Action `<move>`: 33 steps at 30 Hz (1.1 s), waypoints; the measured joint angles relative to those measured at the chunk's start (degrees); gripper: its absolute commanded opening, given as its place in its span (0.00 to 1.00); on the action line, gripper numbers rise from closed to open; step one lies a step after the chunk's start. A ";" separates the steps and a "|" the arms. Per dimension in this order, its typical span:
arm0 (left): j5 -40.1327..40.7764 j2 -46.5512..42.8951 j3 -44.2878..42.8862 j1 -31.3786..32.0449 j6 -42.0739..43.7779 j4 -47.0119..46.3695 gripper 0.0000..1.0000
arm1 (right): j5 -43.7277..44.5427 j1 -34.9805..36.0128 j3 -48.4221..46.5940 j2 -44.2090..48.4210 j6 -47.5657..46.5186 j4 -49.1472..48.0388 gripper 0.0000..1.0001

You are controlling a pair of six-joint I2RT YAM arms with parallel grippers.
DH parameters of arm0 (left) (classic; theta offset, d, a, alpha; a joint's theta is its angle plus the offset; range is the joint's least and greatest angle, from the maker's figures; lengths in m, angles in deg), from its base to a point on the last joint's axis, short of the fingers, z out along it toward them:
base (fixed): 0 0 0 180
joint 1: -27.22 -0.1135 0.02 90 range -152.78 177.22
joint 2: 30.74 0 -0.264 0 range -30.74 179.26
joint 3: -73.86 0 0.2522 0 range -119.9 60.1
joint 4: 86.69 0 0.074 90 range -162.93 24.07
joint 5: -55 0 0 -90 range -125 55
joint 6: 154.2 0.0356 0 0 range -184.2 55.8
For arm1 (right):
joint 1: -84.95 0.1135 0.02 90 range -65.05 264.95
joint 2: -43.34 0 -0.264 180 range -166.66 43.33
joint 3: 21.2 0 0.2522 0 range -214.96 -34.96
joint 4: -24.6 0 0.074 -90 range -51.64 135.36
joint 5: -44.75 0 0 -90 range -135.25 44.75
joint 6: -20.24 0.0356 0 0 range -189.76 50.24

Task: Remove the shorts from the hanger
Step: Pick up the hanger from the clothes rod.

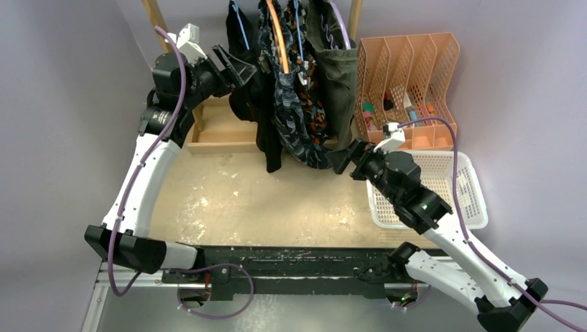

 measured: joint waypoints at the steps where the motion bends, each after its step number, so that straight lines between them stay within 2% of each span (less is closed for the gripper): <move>1: -0.15 0.39 -0.31 0.31 -0.92 -0.15 0.69 | 0.31 0.00 0.00 -0.09 0.22 0.63 0.99; 4: 0.74 1.53 -1.44 1.53 -2.56 0.22 0.67 | 1.62 0.00 0.00 0.09 1.25 2.45 1.00; 10: 9.53 2.38 -5.40 5.05 -2.45 6.56 0.64 | 3.32 0.00 0.00 1.40 3.10 3.23 0.99; 17: 24.52 7.72 -16.35 15.74 0.76 15.89 0.62 | 6.56 -0.02 0.00 2.62 4.74 5.90 1.00; 25: 36.87 11.30 -19.63 16.87 1.75 23.26 0.60 | 11.30 0.00 0.09 6.71 6.97 8.13 0.99; 33: 41.70 15.67 -23.63 17.90 5.60 25.03 0.56 | 16.06 0.00 1.09 8.11 10.27 9.53 0.99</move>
